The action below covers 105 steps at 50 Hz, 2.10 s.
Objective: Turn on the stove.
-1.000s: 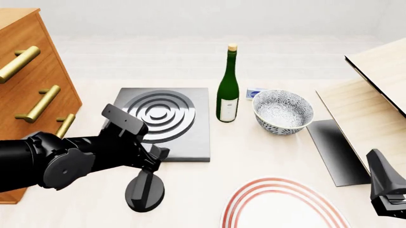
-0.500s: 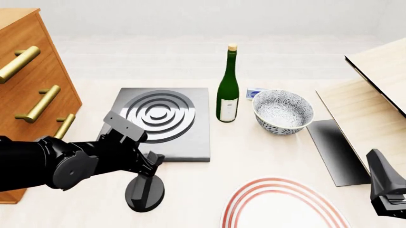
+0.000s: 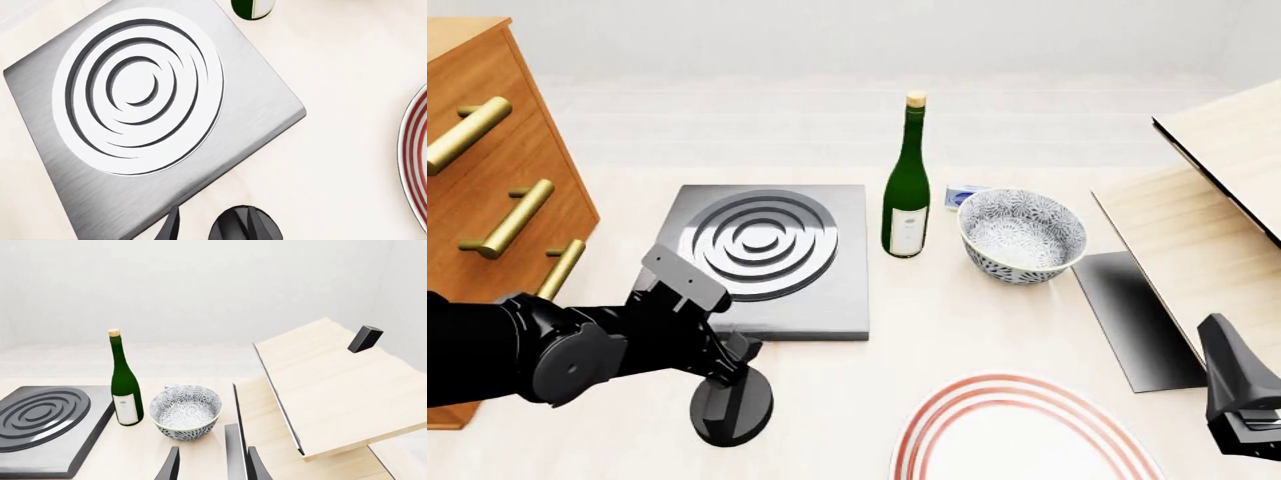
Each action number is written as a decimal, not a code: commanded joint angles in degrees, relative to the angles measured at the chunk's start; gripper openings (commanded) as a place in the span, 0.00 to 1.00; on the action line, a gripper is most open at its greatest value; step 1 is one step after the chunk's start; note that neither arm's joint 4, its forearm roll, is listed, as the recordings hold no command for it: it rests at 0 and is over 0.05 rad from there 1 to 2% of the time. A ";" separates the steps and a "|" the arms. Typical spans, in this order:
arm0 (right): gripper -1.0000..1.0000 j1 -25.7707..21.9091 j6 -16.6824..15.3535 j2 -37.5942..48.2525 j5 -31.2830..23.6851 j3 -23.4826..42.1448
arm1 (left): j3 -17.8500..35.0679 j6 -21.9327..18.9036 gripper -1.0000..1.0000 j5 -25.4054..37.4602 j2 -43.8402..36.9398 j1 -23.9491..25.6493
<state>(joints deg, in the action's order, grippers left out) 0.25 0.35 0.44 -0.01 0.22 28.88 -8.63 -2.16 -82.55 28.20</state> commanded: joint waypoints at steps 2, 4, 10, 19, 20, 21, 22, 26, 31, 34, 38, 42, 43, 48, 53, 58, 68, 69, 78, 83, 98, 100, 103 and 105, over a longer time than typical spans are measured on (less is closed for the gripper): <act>1.00 -0.02 -0.30 -0.08 0.11 -0.05 | -0.66 -1.72 1.00 -0.53 -1.01 -0.68; 1.00 -0.03 -0.31 -0.08 0.11 -0.05 | -0.90 -2.01 1.00 -0.48 -0.91 -0.79; 1.00 0.03 0.22 0.07 -0.08 0.05 | -1.60 -2.66 1.00 -0.29 -0.44 -0.99; 1.00 -0.01 -0.25 -0.07 0.04 0.01 | -2.32 -3.29 1.00 -0.57 -0.47 -1.76; 1.00 -0.01 -0.27 -0.11 -0.07 0.09 | -2.49 -3.39 1.00 -1.02 -0.88 -1.96; 1.00 -0.01 -0.27 -0.11 -0.07 0.09 | -2.50 -3.39 1.00 -1.03 -0.89 -1.96; 1.00 -0.01 -0.23 -0.11 -0.12 0.12 | -2.56 -3.46 1.00 -1.08 -0.94 -2.04; 1.00 0.03 0.08 0.10 0.10 -0.03 | -2.64 -4.44 1.00 0.10 0.40 -2.63; 1.00 0.04 0.13 0.08 0.04 0.00 | -2.74 -4.41 1.00 0.81 1.31 -3.19; 1.00 0.02 -0.08 0.02 0.07 -0.01 | -3.33 -4.50 1.00 0.64 1.46 -3.36; 1.00 0.01 -0.21 -0.10 -0.09 0.10 | -3.90 -4.62 1.00 3.23 4.36 -3.35; 1.00 0.03 0.03 0.02 0.02 0.00 | -3.99 -4.44 1.00 4.25 5.75 -3.69; 1.00 0.04 0.07 0.02 -0.01 0.01 | -4.00 -4.52 1.00 4.51 6.07 -3.93; 1.00 0.04 0.12 -0.01 -0.07 0.01 | -4.63 -4.26 1.00 5.70 8.34 -4.19; 1.00 0.03 -0.09 -0.03 0.05 -0.03 | -6.06 -3.90 1.00 4.91 8.85 -3.93; 1.00 0.02 -0.19 -0.08 0.02 0.00 | -7.13 -3.21 1.00 5.31 10.10 -3.58; 1.00 0.07 0.24 0.10 0.00 0.00 | -8.34 -2.19 1.00 5.13 11.01 -3.23; 1.00 0.06 0.18 0.04 -0.08 0.05 | -8.40 -2.07 1.00 5.20 11.11 -3.12; 1.00 0.04 -0.13 -0.06 0.00 0.03 | -9.66 -0.35 1.00 4.06 11.55 -0.67; 1.00 0.04 -0.08 0.02 0.10 -0.02 | -9.00 0.13 1.00 5.48 13.15 0.41; 1.00 0.05 0.05 -0.04 -0.11 0.06 | -9.29 0.38 1.00 7.56 17.71 -1.44; 1.00 0.05 0.03 0.01 -0.03 0.04 | -9.38 0.61 1.00 8.07 18.60 -1.57; 1.00 0.05 0.05 -0.06 -0.11 0.03 | -9.59 0.84 1.00 8.78 19.97 -1.84; 1.00 0.06 0.14 -0.01 -0.07 0.01 | -9.63 0.88 1.00 9.32 21.08 -2.33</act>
<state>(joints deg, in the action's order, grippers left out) 0.30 0.42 0.45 -0.03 0.23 19.68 -8.27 5.31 -65.18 26.81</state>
